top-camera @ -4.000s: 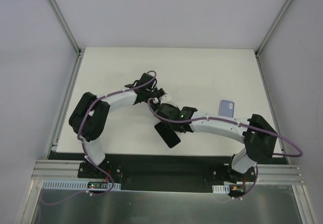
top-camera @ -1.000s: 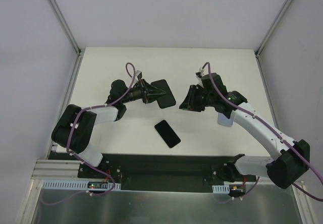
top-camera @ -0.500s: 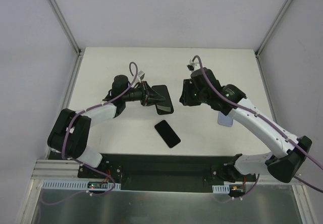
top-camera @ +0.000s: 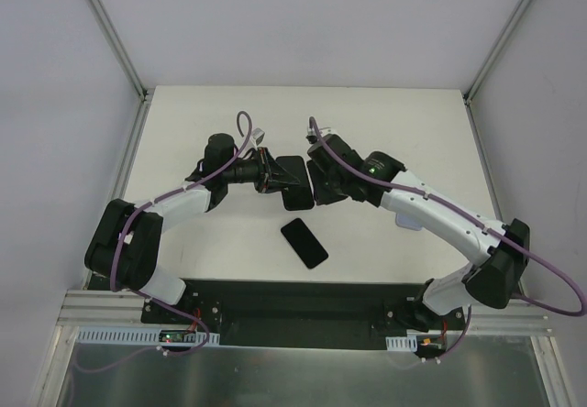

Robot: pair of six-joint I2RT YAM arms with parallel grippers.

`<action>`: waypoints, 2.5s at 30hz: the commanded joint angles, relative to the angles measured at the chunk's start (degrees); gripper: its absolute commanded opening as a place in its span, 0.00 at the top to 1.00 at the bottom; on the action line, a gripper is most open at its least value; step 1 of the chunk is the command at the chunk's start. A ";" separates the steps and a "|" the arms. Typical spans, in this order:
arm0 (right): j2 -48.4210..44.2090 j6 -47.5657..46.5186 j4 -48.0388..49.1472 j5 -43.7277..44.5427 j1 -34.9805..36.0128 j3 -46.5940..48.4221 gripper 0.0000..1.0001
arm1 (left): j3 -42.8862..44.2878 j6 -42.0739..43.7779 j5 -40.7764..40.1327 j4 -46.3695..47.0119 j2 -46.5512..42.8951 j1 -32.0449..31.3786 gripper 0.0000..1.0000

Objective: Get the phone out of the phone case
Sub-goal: Remove the phone case from the phone.

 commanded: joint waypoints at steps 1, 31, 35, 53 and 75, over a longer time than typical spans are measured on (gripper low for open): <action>0.54 -1.14 -1.20 2.10 0.82 3.25 0.69 | 2.92 1.04 2.60 2.02 -3.62 -0.02 1.00; 6.43 0.09 -1.83 7.74 0.73 -4.12 0.69 | 5.39 -5.28 4.79 9.30 -4.59 0.07 1.00; 4.68 1.67 3.62 0.01 -1.37 -8.77 0.69 | 5.30 -7.39 4.97 12.03 -4.41 0.07 1.00; -17.83 8.27 11.90 -15.64 -12.72 -12.84 0.68 | 4.68 -7.31 4.97 12.83 -4.24 0.07 1.00; -11.67 10.46 16.73 -23.12 -12.72 -12.74 0.68 | 4.77 -9.24 5.67 15.55 -3.97 0.07 1.00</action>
